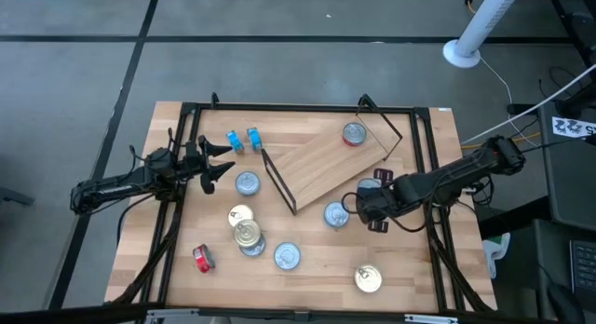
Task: Stack canned seafood by type on shelf
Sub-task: Stack the right red tuna can on top of the red tuna can on the shelf
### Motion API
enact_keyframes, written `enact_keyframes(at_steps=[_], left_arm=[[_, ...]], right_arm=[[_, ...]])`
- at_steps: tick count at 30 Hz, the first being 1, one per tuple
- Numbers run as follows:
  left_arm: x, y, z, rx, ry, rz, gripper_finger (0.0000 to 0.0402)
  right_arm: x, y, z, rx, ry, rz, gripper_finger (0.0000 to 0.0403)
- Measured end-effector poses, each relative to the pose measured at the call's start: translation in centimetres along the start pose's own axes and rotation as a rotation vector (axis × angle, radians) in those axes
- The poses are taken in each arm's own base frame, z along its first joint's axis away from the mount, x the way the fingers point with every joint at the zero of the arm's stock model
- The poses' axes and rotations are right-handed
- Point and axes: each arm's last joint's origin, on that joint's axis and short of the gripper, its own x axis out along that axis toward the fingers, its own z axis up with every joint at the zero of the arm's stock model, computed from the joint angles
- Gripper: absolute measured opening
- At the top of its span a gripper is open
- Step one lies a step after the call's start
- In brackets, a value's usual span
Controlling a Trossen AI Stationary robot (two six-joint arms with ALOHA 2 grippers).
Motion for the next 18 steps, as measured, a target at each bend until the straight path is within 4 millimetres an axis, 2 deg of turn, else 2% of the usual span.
enact_keyframes(at_steps=[6, 18], left_arm=[[0.0, 0.0, 0.0, 0.000, 0.000, 0.000, 0.0263], [0.0, 0.0, 0.0, 0.000, 0.000, 0.000, 0.0263]], right_arm=[[-0.5, -0.8, 0.8, -0.021, -0.045, -0.058, 0.0000], [0.6, -5.0, 2.2, -0.053, -0.026, -0.185, 0.0000]])
